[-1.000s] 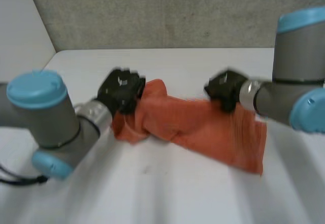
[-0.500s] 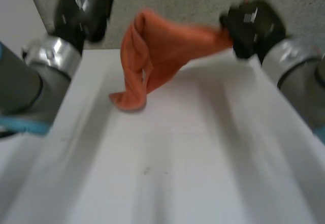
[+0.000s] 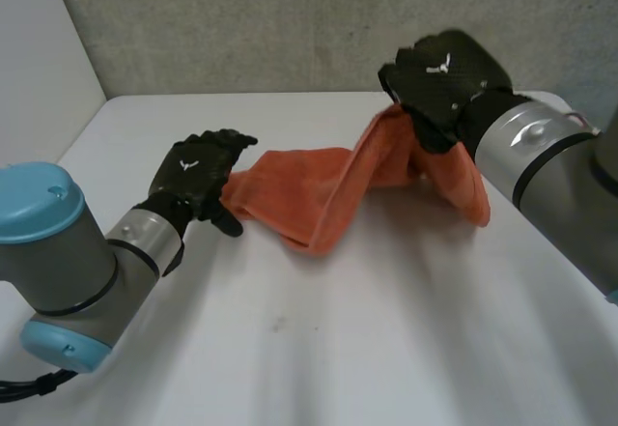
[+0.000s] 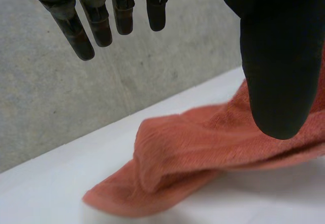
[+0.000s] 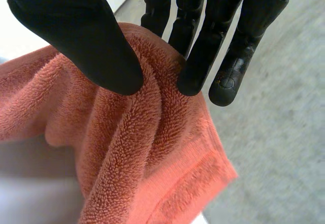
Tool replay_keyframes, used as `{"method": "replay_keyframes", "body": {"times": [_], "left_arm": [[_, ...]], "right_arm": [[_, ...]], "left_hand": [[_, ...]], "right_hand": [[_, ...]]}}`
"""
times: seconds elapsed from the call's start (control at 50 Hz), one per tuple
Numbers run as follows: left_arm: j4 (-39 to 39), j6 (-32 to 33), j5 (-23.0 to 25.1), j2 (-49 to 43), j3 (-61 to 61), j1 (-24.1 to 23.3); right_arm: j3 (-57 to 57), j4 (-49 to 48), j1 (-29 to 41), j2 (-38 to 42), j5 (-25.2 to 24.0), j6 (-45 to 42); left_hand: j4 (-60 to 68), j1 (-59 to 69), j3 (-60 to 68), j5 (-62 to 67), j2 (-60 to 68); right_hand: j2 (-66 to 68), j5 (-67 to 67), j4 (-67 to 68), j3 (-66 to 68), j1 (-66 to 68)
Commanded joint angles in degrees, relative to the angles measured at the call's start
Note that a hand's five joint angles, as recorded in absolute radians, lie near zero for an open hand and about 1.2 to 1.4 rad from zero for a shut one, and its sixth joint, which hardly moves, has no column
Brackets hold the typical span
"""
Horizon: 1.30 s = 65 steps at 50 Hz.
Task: Fold the laundry
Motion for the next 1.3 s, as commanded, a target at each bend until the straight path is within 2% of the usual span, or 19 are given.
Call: {"method": "replay_keyframes", "body": {"times": [0.02,0.12,0.22,0.3,0.38,0.46,0.56,0.72,0.78,1.02,1.3], "left_arm": [[-1.14,-6.38,0.06,0.39,-0.37,-2.37],[-5.00,-7.00,-2.22,1.70,-2.48,-5.63],[-7.38,-7.08,-9.68,7.23,-6.25,-6.42],[-7.30,-7.08,-13.99,11.36,-9.24,-6.77],[-7.21,-6.91,-16.29,14.61,-11.97,-6.60],[-7.30,-6.56,-16.21,16.38,-13.47,-6.42],[-7.82,-6.82,-15.68,16.03,-14.79,-6.51],[-8.00,-7.61,-10.85,10.77,-13.65,-5.90],[-7.91,-9.45,-8.83,6.20,-11.02,-6.33],[-7.30,-16.04,-8.91,-6.81,2.24,-6.86],[-7.03,-16.49,-9.26,-14.11,14.30,-7.04]], "right_arm": [[-0.38,-0.17,1.95,-5.21,0.74,0.17],[-1.52,0.00,1.95,-6.97,1.35,0.26],[-2.75,0.00,1.95,-6.97,3.02,0.08],[-3.28,0.09,1.95,-6.71,4.51,0.00],[-3.55,0.18,1.86,-6.36,4.78,0.00],[-3.20,0.18,1.95,-6.36,4.87,0.00],[-2.84,0.18,2.04,-6.45,5.04,0.17],[-2.84,0.18,3.79,-7.41,4.96,0.52],[-2.84,0.18,4.76,-8.11,5.04,0.43],[-1.79,0.27,7.13,-12.42,5.04,0.43],[0.15,0.27,7.31,-14.00,4.52,0.35]], "left_hand": [[1.14,0.81,0.61,0.22,1.33],[2.49,2.16,1.96,1.57,2.68],[5.00,4.67,4.47,4.08,5.19],[7.53,7.20,6.99,6.61,7.71],[9.05,8.72,8.52,8.14,9.24],[10.22,9.89,9.69,9.30,10.41],[22.33,22.00,21.80,21.41,22.52],[22.00,21.67,21.47,21.09,22.19],[21.33,21.00,20.80,20.42,21.52],[20.15,19.83,19.62,19.24,20.34],[20.15,19.83,19.62,19.24,20.34]], "right_hand": [[13.64,14.86,11.95,12.22,25.04],[13.64,14.86,11.95,12.22,25.04],[13.64,14.86,11.95,12.22,25.04],[13.64,14.86,11.95,12.22,25.04],[13.64,14.86,11.95,12.22,25.04],[13.64,14.86,11.95,12.22,25.04],[13.64,14.86,11.95,12.22,25.04],[13.64,14.86,11.95,12.22,25.04],[13.64,14.86,11.95,12.22,25.04],[13.64,14.86,11.95,12.22,25.04],[13.64,14.86,11.95,12.22,25.04]]}}
